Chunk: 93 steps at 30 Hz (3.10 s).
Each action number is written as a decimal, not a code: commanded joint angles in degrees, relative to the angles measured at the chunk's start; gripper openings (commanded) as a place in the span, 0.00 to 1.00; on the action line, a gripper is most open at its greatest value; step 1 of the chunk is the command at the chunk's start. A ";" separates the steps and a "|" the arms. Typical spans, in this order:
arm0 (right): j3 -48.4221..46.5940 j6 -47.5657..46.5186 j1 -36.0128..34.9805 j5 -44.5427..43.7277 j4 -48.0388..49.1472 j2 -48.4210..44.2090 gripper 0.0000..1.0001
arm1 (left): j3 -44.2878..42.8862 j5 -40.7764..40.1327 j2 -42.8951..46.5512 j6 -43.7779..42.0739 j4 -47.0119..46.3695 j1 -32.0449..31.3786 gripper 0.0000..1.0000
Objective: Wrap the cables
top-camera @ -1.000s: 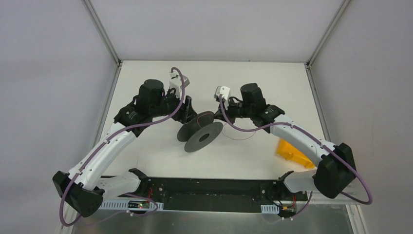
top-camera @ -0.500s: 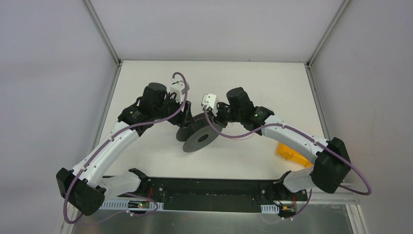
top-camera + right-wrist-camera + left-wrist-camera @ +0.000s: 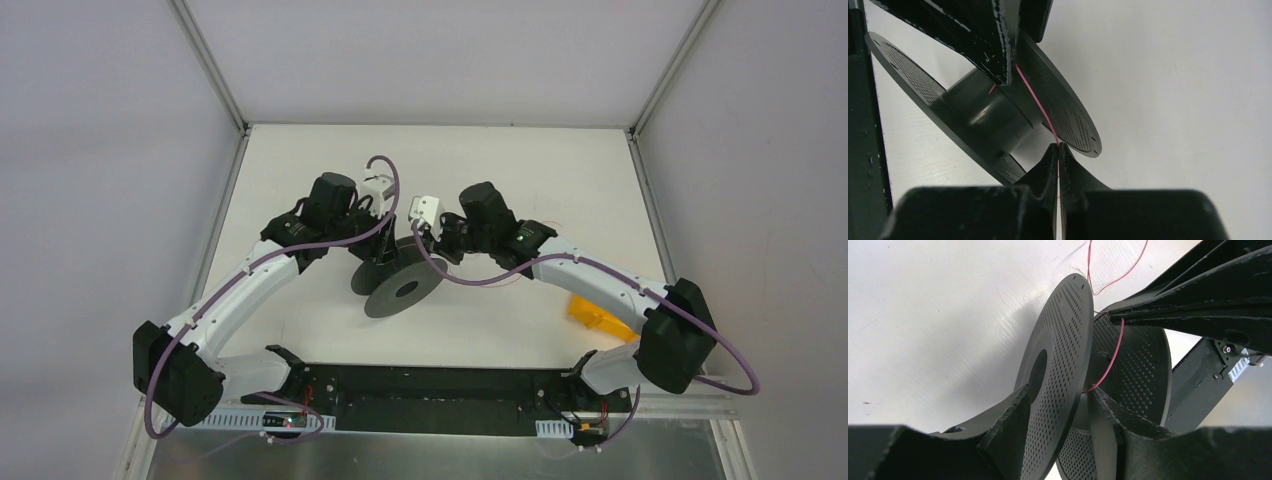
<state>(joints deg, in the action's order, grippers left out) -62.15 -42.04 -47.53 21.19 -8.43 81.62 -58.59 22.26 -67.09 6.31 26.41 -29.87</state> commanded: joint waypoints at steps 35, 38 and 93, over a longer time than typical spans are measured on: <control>-3.49 2.96 -2.85 1.50 3.33 3.41 0.00 | 2.71 -2.69 3.84 -5.78 1.59 0.59 0.24; -3.76 3.05 -2.92 1.81 3.34 3.76 0.00 | 2.78 -2.41 3.11 -5.78 1.80 0.58 0.22; 30.16 46.17 -0.17 -1.68 58.59 12.50 0.54 | -2.89 -7.49 12.38 -4.05 9.10 3.85 0.00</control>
<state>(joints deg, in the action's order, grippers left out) -33.36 1.78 -46.70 17.17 39.07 91.72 -58.59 15.59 -55.33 0.62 36.73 -26.87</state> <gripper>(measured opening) 0.545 0.011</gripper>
